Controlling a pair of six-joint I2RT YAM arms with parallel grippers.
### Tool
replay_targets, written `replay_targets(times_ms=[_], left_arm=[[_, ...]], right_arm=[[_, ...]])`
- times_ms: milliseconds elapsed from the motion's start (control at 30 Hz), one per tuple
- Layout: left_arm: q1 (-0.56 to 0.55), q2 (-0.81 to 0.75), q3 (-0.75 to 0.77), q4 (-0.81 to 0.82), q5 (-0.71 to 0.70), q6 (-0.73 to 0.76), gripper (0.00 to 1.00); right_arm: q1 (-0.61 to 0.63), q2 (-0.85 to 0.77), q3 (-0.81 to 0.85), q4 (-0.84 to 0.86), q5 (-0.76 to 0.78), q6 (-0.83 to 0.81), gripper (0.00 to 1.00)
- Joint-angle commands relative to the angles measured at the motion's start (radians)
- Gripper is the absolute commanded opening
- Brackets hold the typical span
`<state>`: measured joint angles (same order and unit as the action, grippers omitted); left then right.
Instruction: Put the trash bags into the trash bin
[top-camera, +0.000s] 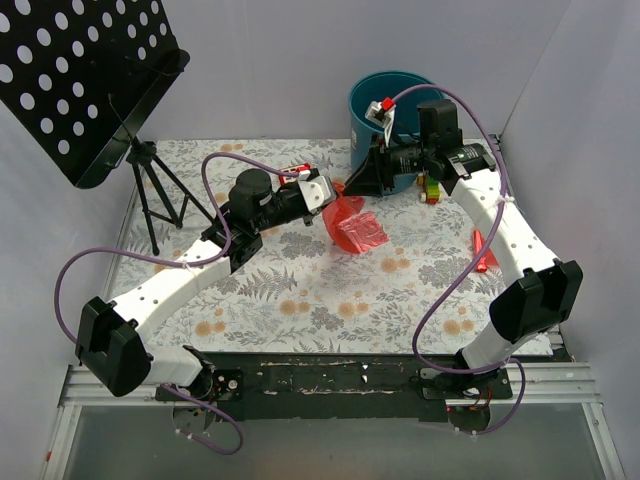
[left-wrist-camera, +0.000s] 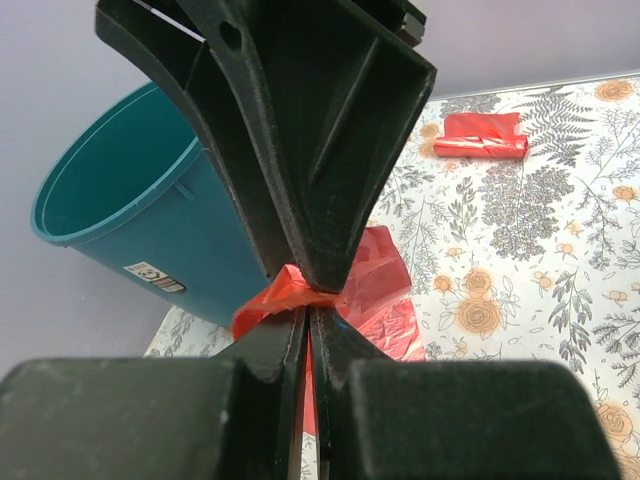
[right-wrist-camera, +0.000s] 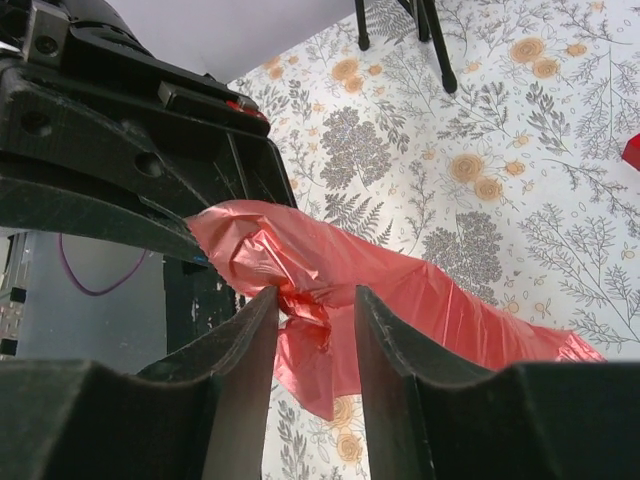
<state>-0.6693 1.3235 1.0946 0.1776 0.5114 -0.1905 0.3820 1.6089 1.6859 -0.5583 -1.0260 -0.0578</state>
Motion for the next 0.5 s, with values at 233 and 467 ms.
replay_targets(times_ms=[233, 467], left_arm=[[-0.001, -0.075, 0.001, 0.019, -0.022, -0.027, 0.00], [0.007, -0.106, -0.033, -0.012, -0.016, -0.018, 0.00]], right_arm=[[-0.046, -0.037, -0.048, 0.090, -0.009, 0.105, 0.01], [-0.161, -0.010, -0.032, 0.109, -0.062, 0.177, 0.01]])
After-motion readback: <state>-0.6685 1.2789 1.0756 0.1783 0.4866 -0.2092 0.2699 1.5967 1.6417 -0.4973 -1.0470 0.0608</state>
